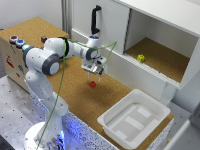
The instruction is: Slide the pink block to the left
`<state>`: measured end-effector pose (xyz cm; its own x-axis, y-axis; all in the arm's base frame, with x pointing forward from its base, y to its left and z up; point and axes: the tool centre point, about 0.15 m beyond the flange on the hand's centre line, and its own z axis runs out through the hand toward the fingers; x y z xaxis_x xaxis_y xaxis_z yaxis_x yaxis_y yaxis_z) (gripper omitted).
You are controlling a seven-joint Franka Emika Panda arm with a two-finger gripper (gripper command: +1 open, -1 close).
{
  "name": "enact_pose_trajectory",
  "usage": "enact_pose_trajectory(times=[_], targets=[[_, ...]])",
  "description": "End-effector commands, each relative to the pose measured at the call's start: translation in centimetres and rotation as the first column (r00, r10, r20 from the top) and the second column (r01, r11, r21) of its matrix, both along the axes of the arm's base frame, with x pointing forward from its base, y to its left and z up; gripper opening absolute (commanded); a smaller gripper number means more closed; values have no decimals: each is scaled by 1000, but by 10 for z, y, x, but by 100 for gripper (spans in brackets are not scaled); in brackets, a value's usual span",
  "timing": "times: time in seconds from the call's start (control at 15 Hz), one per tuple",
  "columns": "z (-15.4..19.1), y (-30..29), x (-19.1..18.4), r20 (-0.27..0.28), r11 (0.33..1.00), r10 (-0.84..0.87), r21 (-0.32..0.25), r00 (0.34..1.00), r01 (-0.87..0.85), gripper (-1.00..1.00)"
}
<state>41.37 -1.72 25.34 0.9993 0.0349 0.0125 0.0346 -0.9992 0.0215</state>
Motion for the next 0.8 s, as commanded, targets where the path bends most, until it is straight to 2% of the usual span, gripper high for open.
enact_pose_trajectory(times=[0.0, 0.07, 0.13, 0.47, 0.73], targets=[[6, -37, -20, 151, 992, -34, 129, 988, 14, 100], [7, -41, -20, 147, 992, -35, 128, 988, 16, 100], [6, -43, -19, 143, 993, -30, 117, 989, 13, -100], [-23, -43, -26, 64, 993, -23, 114, 998, 16, -100], [-35, -36, -25, 39, 994, -43, 105, 998, 39, -100]])
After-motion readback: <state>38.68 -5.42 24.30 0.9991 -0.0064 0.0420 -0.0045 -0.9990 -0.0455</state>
